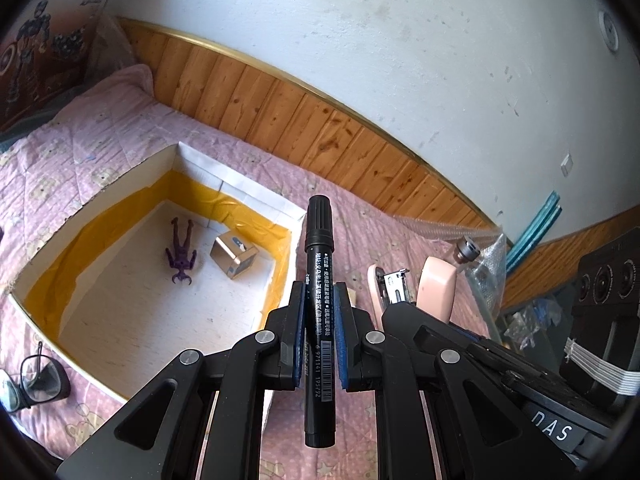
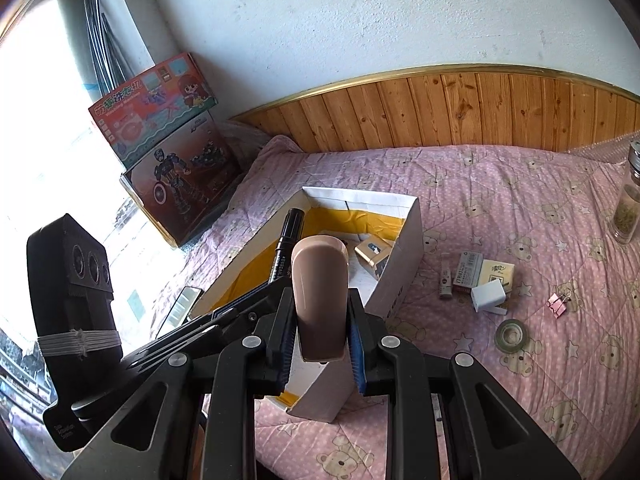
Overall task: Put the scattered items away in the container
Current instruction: 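Carry the black marker and pink stapler over the white cardboard box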
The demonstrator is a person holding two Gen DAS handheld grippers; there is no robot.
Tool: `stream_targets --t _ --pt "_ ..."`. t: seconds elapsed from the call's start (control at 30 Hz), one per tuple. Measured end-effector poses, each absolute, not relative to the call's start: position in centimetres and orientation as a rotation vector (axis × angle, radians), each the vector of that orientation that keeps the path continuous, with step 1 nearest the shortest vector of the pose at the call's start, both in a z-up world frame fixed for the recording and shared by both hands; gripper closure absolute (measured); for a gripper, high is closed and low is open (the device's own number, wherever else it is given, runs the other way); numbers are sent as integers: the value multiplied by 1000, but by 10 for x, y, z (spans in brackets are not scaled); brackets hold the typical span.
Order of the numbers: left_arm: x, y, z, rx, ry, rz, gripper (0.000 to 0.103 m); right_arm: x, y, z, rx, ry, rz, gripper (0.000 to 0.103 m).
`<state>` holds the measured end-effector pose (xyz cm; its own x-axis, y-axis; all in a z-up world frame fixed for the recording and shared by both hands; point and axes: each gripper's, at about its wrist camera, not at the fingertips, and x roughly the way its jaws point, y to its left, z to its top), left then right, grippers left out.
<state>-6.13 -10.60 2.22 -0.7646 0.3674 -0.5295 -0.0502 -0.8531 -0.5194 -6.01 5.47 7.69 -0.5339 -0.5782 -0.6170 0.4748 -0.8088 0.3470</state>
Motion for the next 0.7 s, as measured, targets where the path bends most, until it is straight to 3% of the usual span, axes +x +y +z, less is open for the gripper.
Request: stream_targets --t 0.7 --pt "-68 -150 16 -952 -818 2680 90 -78 17 60 1030 -146 -2250 78"
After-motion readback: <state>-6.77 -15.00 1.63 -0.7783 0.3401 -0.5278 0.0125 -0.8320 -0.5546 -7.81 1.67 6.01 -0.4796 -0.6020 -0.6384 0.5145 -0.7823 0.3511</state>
